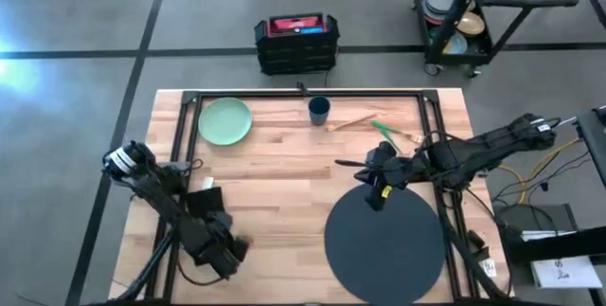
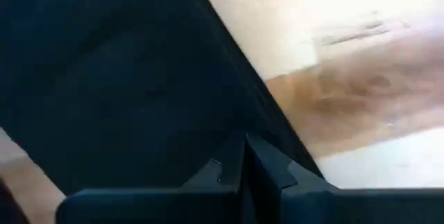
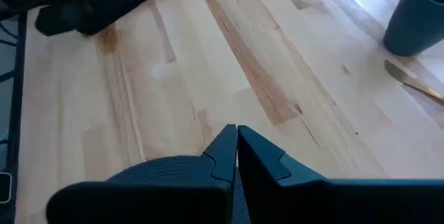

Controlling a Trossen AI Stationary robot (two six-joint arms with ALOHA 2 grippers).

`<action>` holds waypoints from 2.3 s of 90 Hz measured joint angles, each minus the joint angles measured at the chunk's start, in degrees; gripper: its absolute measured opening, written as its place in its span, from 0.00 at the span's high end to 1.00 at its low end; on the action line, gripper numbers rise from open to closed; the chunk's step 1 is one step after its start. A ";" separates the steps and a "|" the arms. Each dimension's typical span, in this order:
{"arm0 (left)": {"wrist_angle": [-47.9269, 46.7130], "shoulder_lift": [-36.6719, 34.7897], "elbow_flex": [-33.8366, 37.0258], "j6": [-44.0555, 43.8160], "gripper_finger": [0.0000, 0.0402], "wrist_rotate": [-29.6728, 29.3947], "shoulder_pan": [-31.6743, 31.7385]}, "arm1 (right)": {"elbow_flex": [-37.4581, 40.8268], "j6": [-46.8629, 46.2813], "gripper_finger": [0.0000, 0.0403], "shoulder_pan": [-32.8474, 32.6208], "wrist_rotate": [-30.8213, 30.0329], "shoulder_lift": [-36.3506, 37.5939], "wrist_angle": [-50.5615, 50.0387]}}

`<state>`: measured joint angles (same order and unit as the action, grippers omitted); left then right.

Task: Set table place
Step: Move the black table napkin to the middle left of the table, then put the green fork on the black table napkin

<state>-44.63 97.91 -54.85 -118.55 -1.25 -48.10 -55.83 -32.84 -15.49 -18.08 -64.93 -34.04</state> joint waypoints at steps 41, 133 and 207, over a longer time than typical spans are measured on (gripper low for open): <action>2.61 -0.87 0.16 -2.76 1.00 8.27 -3.03 | 0.09 0.95 1.00 0.04 0.00 0.00 -0.03; 2.26 -3.84 0.39 -1.98 1.00 7.57 -3.10 | 0.11 1.36 1.00 0.04 0.02 0.00 -0.03; 2.59 -17.09 -1.05 0.64 1.00 -10.31 -1.60 | 0.13 2.48 1.00 0.04 0.08 0.00 -0.72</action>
<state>-42.04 80.82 -55.90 -117.92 -11.56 -49.71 -55.70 -30.36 -15.44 -18.00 -64.93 -34.76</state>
